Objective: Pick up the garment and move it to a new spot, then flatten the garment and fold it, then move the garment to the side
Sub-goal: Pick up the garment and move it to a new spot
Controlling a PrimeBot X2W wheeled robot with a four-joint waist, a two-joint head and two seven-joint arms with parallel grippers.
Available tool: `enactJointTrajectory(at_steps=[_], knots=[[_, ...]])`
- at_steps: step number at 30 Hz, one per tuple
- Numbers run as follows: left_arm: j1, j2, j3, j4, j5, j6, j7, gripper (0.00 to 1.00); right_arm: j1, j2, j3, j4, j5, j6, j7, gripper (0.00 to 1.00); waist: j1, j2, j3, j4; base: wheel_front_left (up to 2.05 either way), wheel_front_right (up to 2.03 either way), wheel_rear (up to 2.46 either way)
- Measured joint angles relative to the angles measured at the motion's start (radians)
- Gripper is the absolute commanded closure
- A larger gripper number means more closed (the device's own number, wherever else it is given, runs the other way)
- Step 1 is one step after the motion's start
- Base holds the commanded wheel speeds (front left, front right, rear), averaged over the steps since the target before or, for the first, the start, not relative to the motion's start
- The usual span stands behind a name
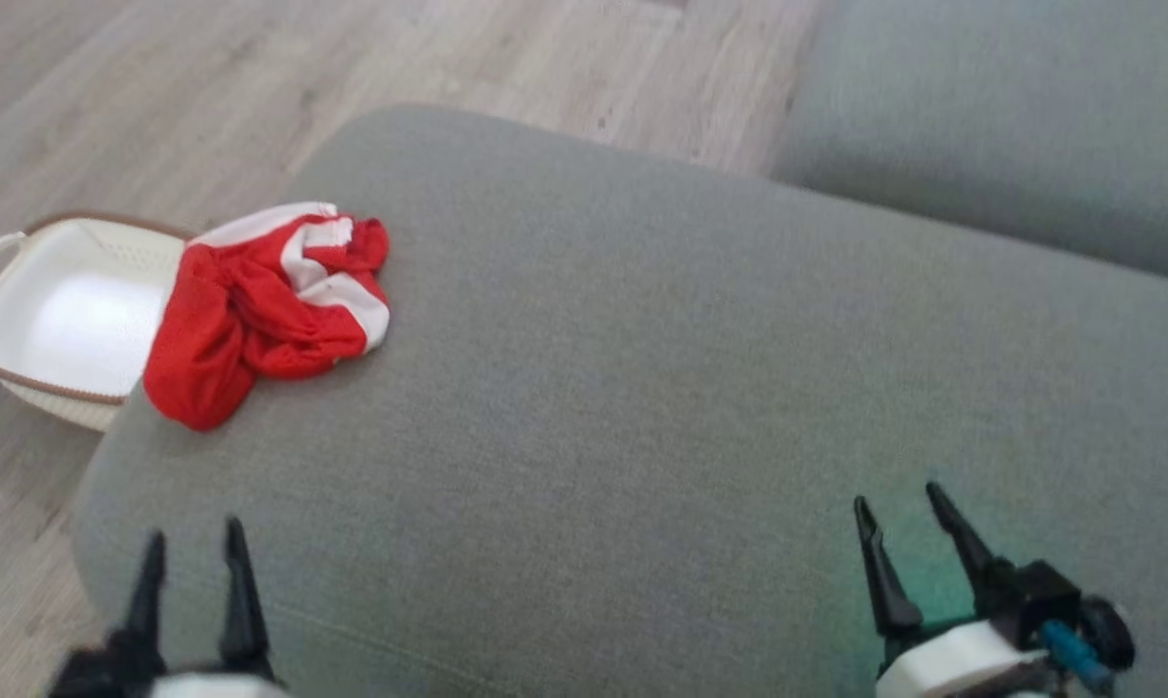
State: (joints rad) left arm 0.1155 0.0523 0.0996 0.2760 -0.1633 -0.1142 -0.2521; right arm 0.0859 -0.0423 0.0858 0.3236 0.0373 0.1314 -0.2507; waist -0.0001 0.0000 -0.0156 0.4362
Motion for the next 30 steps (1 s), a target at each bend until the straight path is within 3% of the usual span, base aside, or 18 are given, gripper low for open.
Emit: enactJointTrajectory(at_steps=[7, 18, 24, 29, 30], knots=[[-0.271, 0.027, 0.058, 0.053, -0.044, -0.002, 0.000, 0.00, -0.089, -0.038, -0.039, -0.057, -0.079, 0.000, 0.000, 0.00, 0.0003, 0.0000, 0.124, -0.024, 0.00, 0.00, 0.00], [-0.796, 0.096, 0.098, 0.500, -0.085, 0.052, 0.049, 0.00, -0.211, -0.184, -0.088, -0.257, -0.100, 0.000, 0.072, 0.00, 0.0006, 0.0000, 0.383, -0.067, 0.00, 0.00, 0.00], [-0.943, 0.121, 0.097, 0.740, -0.085, 0.088, 0.105, 0.00, -0.218, -0.218, -0.091, -0.356, -0.100, 0.000, 0.123, 0.00, 0.0005, -0.0001, 0.495, -0.099, 0.00, 0.00, 0.00], [-0.994, 0.140, 0.086, 0.868, -0.082, 0.063, 0.141, 0.00, -0.217, -0.219, -0.092, -0.393, -0.094, 0.000, 0.137, 0.00, 0.0003, -0.0001, 0.539, -0.137, 0.00, 0.00, 0.00], [-1.003, 0.144, 0.084, 0.884, -0.082, 0.056, 0.144, 0.13, -0.217, -0.219, -0.095, -0.396, -0.090, 0.000, 0.137, 0.00, 0.0002, 0.0000, 0.543, -0.146, 0.00, 0.00, 0.00]])
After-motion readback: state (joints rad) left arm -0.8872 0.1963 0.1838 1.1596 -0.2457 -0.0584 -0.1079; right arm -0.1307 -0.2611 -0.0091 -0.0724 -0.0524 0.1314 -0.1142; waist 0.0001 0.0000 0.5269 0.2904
